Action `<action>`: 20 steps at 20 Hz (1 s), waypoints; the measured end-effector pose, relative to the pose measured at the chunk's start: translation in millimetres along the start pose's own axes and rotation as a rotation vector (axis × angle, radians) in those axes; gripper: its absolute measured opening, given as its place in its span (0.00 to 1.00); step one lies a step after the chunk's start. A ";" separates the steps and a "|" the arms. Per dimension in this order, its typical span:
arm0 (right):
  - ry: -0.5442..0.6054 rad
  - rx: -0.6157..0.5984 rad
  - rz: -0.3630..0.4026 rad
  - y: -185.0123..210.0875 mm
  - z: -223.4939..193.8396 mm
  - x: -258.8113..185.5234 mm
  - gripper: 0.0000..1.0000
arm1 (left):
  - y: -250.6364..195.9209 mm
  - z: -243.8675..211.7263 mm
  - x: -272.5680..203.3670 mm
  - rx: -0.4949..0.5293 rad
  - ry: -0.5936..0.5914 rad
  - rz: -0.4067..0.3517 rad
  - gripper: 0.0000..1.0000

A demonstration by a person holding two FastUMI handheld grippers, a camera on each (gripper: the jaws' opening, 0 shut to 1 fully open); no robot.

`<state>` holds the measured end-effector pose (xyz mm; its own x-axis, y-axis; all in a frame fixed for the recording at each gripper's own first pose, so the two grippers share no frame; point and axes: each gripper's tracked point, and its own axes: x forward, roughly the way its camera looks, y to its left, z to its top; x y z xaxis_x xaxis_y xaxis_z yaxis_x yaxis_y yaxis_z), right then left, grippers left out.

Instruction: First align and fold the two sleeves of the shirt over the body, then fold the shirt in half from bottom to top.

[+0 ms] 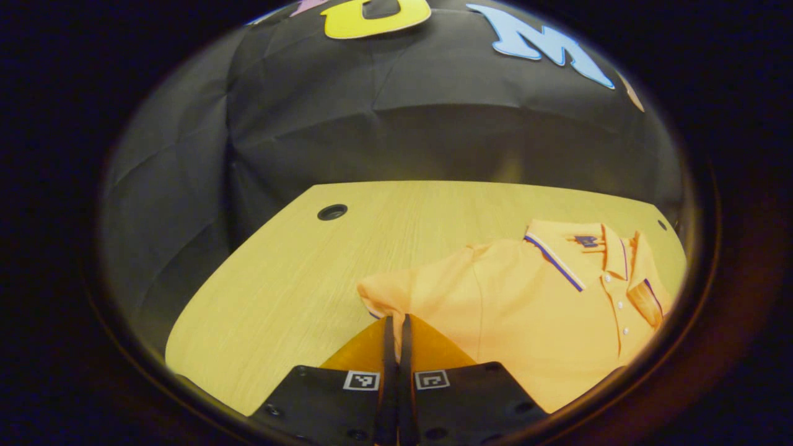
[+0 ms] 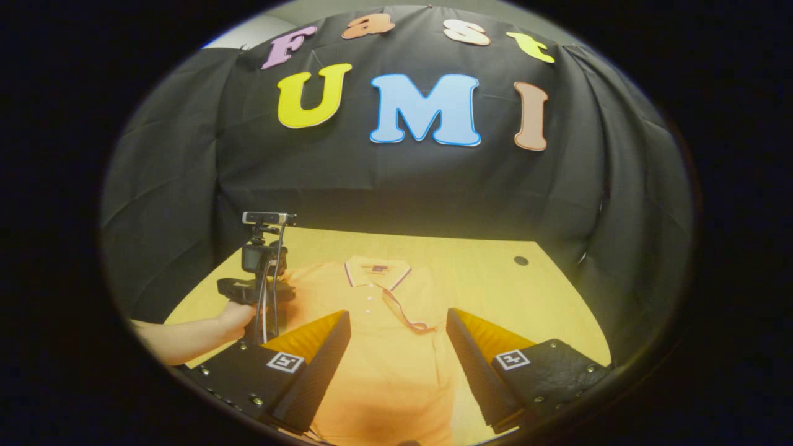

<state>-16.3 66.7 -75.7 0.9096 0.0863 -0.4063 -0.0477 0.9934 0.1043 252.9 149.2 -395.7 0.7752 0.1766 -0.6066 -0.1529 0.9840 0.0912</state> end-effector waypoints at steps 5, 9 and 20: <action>0.000 0.023 -0.020 -11.2 -3.4 -4.8 0.96 | -8.5 24.2 -16.2 0.004 -0.053 0.007 0.07; -0.001 0.046 -0.024 -16.1 -4.7 -5.6 0.96 | -23.7 41.4 -28.6 0.046 -0.085 -0.005 0.07; 0.012 0.055 -0.021 -18.3 -12.4 0.2 0.96 | -83.7 58.5 -36.0 0.210 -0.108 -0.085 0.06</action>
<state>-20.3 49.5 -88.9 0.9051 0.0671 -0.4199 -0.0060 0.9894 0.1451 273.6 61.8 -335.3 0.8426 0.0828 -0.5321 0.0380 0.9765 0.2122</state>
